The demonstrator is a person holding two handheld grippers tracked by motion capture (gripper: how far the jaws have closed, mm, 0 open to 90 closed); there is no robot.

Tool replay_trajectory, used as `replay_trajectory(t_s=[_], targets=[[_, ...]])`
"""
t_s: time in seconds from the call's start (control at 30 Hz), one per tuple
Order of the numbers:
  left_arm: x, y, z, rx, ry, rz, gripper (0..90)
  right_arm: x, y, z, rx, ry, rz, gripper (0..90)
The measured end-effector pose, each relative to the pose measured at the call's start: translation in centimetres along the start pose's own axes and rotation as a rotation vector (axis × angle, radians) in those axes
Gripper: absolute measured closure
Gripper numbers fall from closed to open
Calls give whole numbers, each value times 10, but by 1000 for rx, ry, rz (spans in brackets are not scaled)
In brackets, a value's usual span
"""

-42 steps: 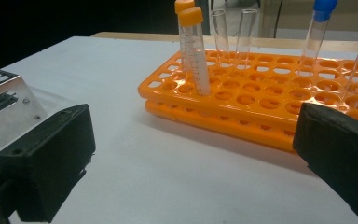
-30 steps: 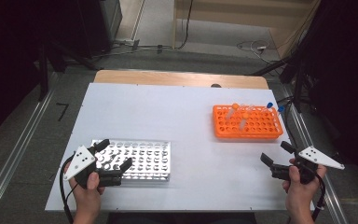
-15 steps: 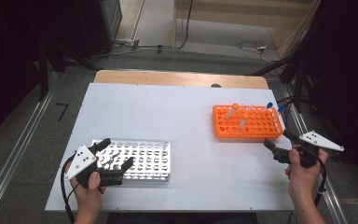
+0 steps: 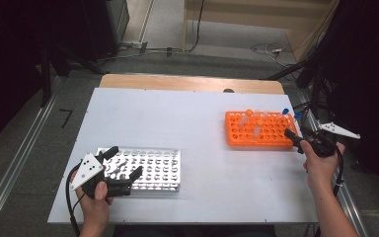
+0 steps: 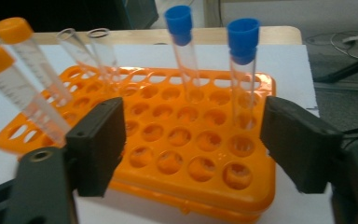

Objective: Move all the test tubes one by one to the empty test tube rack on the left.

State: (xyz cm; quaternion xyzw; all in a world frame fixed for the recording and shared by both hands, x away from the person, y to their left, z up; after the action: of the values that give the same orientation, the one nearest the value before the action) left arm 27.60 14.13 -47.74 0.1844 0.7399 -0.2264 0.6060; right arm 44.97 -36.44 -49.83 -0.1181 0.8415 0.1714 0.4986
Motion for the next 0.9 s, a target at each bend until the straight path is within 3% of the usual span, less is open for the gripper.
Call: replay_trajectory(t_s=[0.3, 0.47, 0.7, 0.9], targets=[[1, 0, -2, 1, 0, -2, 0, -2, -21, 18, 70, 26, 28, 449], [1, 0, -2, 1, -1, -3, 0, -1, -24, 25, 69, 22, 29, 569], [1, -2, -1, 7, 3, 0, 0, 2, -27, 33, 80, 25, 34, 618], [2, -3, 0, 9, 4, -1, 0, 5, -30, 40, 113, 28, -3, 654]])
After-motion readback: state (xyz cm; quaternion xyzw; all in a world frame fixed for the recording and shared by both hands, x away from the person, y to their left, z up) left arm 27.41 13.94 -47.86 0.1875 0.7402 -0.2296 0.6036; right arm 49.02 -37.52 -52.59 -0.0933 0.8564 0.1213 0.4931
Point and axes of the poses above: each handheld gripper's, and its own axes: z roughly forward along the jaws, x roughly out of its underside, y roughly to its left, the point moved 10 cm from there along z, roughly forward along the jaws, and after that the axes turned 1 degree about z, right-handed, at the moved point
